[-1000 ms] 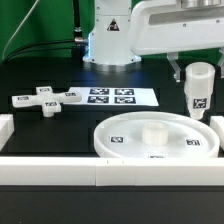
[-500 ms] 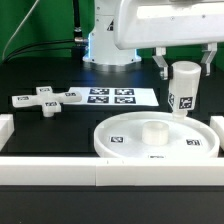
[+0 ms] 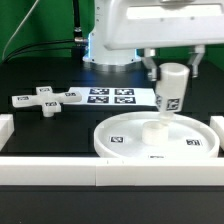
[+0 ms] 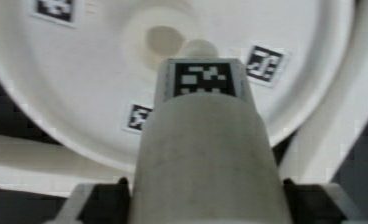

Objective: Assemble round table

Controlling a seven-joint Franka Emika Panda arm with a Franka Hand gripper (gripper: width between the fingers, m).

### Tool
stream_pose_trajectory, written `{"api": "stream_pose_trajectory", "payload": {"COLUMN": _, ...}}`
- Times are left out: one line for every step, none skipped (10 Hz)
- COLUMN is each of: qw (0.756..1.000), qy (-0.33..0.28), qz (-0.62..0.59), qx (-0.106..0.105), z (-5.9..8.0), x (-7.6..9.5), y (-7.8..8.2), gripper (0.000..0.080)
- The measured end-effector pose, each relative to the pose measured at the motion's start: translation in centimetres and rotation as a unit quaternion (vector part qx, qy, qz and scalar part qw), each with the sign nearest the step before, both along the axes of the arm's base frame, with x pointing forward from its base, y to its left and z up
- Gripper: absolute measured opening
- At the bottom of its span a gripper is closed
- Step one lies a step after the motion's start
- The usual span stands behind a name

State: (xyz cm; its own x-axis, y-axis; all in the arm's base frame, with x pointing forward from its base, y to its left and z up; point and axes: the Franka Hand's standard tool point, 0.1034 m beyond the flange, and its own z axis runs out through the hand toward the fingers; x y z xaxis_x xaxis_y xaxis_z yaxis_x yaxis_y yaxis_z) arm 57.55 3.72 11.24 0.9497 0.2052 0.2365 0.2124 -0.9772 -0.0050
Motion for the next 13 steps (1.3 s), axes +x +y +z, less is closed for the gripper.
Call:
{"api": "stream_pose_trajectory", "payload": {"qw": 1.000, "qy": -0.001, "qz": 0.009, "qx": -0.004, "z": 0.0, "x": 0.0, "y": -1.0, "gripper": 0.0409}}
{"api": "stream_pose_trajectory", "payload": {"qw": 1.000, "qy": -0.006, "qz": 0.009, "qx": -0.006, "z": 0.0, "x": 0.1, "y": -1.5, "gripper": 0.0409}}
{"api": "stream_pose_trajectory", "payload": {"qw": 1.000, "qy": -0.017, "qz": 0.010, "qx": -0.007, "z": 0.0, "x": 0.2, "y": -1.5, "gripper": 0.0409}}
{"api": "stream_pose_trajectory", "payload": {"qw": 1.000, "qy": -0.023, "qz": 0.010, "qx": -0.008, "z": 0.0, "x": 0.3, "y": -1.5, "gripper": 0.0409}}
{"api": "stream_pose_trajectory", "payload": {"qw": 0.999, "qy": -0.043, "qz": 0.005, "qx": -0.009, "z": 0.0, "x": 0.4, "y": -1.6, "gripper": 0.0409}}
{"api": "stream_pose_trajectory", "payload": {"qw": 0.999, "qy": -0.034, "qz": 0.001, "qx": -0.004, "z": -0.3, "x": 0.0, "y": -0.9, "gripper": 0.0409}}
{"api": "stream_pose_trajectory", "payload": {"qw": 0.999, "qy": -0.032, "qz": 0.002, "qx": -0.003, "z": -0.3, "x": -0.1, "y": -0.3, "gripper": 0.0409}}
{"api": "stream_pose_trajectory", "payload": {"qw": 1.000, "qy": -0.031, "qz": 0.002, "qx": -0.001, "z": -0.3, "x": -0.1, "y": 0.1, "gripper": 0.0409}}
{"api": "stream_pose_trajectory", "payload": {"qw": 1.000, "qy": -0.030, "qz": 0.003, "qx": 0.000, "z": -0.3, "x": -0.2, "y": 0.3, "gripper": 0.0409}}
{"api": "stream_pose_trajectory", "payload": {"qw": 1.000, "qy": -0.030, "qz": 0.004, "qx": 0.000, "z": -0.4, "x": -0.2, "y": 0.4, "gripper": 0.0409}}
{"api": "stream_pose_trajectory", "payload": {"qw": 1.000, "qy": -0.029, "qz": 0.007, "qx": -0.001, "z": -0.5, "x": -0.3, "y": 0.4, "gripper": 0.0409}}
{"api": "stream_pose_trajectory", "payload": {"qw": 1.000, "qy": -0.029, "qz": 0.008, "qx": -0.002, "z": -0.5, "x": -0.3, "y": 0.2, "gripper": 0.0409}}
{"api": "stream_pose_trajectory", "payload": {"qw": 1.000, "qy": -0.029, "qz": 0.011, "qx": -0.004, "z": -0.5, "x": -0.4, "y": 0.0, "gripper": 0.0409}}
